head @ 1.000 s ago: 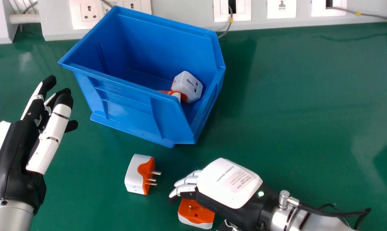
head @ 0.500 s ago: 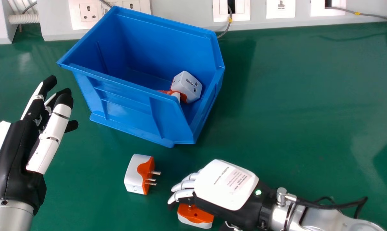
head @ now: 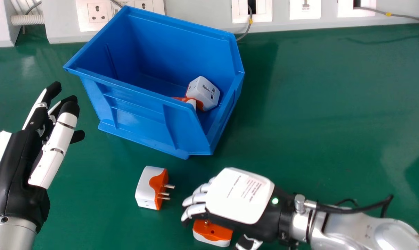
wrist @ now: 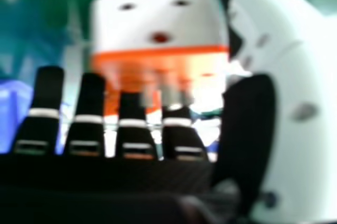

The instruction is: Pick all objects and put in blue box

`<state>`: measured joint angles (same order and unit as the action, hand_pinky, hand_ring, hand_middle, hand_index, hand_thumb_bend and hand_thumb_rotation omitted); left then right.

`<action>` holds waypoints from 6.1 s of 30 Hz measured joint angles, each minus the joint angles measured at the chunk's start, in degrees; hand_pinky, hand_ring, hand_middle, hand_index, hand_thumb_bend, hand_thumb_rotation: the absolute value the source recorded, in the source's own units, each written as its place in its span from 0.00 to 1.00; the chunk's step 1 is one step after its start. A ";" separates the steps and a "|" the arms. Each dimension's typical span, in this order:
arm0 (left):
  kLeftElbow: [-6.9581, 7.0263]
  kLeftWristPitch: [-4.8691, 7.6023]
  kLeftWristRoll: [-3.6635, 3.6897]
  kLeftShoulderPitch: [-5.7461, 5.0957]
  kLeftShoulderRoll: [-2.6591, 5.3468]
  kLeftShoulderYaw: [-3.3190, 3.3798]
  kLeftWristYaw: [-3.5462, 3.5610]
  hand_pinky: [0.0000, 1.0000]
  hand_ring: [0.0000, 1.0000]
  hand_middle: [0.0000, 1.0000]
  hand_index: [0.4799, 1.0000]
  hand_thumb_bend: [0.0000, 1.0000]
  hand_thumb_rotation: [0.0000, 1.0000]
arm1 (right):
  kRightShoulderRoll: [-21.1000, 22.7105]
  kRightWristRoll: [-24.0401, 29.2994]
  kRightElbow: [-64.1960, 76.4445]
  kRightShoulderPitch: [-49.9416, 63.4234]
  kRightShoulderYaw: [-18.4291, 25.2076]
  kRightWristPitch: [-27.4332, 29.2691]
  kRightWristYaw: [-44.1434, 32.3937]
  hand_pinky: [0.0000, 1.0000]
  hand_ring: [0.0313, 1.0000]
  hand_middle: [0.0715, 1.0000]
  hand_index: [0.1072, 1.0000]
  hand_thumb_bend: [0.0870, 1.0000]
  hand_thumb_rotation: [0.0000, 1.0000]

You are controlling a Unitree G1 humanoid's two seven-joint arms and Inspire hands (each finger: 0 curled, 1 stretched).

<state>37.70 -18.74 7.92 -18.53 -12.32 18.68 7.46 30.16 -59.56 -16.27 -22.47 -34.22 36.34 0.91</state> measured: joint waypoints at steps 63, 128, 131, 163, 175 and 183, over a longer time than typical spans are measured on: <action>2.54 -4.12 -1.14 1.71 -0.29 -0.23 -0.09 0.78 0.88 0.90 0.89 0.42 0.76 | -0.82 -9.69 -13.09 -7.71 -10.10 -1.12 28.70 0.41 0.48 0.53 0.45 0.48 0.01; 1.95 -4.07 -1.07 2.20 -0.67 0.38 1.15 0.79 0.88 0.90 0.89 0.43 0.75 | -2.30 3.03 10.68 2.77 0.43 -9.03 4.51 0.35 0.40 0.48 0.41 0.45 0.00; 1.88 -4.07 -1.07 2.51 -0.76 0.38 1.15 0.79 0.88 0.90 0.89 0.43 0.75 | -2.26 3.13 11.18 3.65 0.87 -8.87 4.49 0.35 0.40 0.48 0.41 0.45 0.00; -0.17 -4.05 -1.15 4.51 -1.75 0.09 1.06 0.78 0.88 0.90 0.89 0.43 0.74 | 2.70 7.69 28.18 18.77 18.01 -13.16 -2.88 0.35 0.41 0.48 0.40 0.45 0.00; -0.87 -3.76 -1.16 4.83 -1.76 0.04 1.06 0.78 0.88 0.90 0.89 0.43 0.74 | 2.99 7.21 30.72 18.06 23.68 -17.73 -3.61 0.35 0.41 0.49 0.40 0.45 0.00; -0.93 -2.94 -1.15 4.57 -1.75 0.10 1.04 0.78 0.88 0.90 0.89 0.43 0.74 | 0.96 7.01 29.60 11.41 23.99 -20.94 -3.40 0.35 0.41 0.49 0.41 0.45 0.00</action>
<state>36.77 -21.68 6.77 -13.96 -14.07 18.78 8.51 31.12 -52.55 13.33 -11.06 -10.22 15.41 -2.49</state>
